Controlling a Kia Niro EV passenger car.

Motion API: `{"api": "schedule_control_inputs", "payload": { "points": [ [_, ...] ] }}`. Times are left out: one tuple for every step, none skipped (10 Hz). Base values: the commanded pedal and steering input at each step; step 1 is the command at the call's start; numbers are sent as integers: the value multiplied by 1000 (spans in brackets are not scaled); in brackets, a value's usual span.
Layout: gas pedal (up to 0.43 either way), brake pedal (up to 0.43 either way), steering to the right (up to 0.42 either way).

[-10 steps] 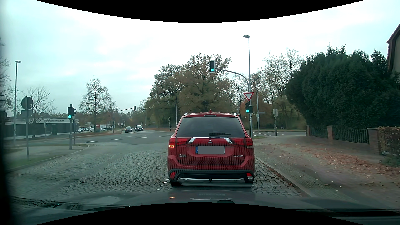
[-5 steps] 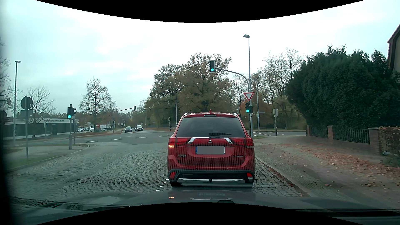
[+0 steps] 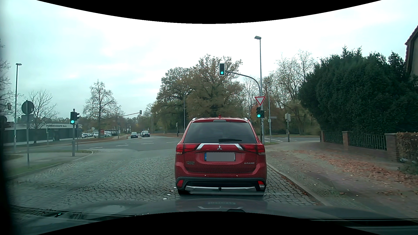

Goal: Follow the waypoints while adhering to traffic rules and regulations

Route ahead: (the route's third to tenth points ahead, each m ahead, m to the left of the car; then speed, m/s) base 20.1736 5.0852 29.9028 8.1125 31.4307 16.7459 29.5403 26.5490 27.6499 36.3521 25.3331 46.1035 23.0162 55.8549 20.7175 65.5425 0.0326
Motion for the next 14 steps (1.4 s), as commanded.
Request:
{"api": "schedule_control_inputs", "payload": {
  "points": [
    [0, 134, -4],
    [0, 128, -4],
    [0, 134, -4],
    [0, 134, -4],
    [0, 134, -4],
    [0, 122, -4],
    [0, 85, -4],
    [0, 12, -4],
    [0, 0, -4],
    [0, 0, -4],
    [0, 0, -4],
    [0, 0, -4],
    [28, 0, -4],
    [79, 0, -4]
  ]
}}
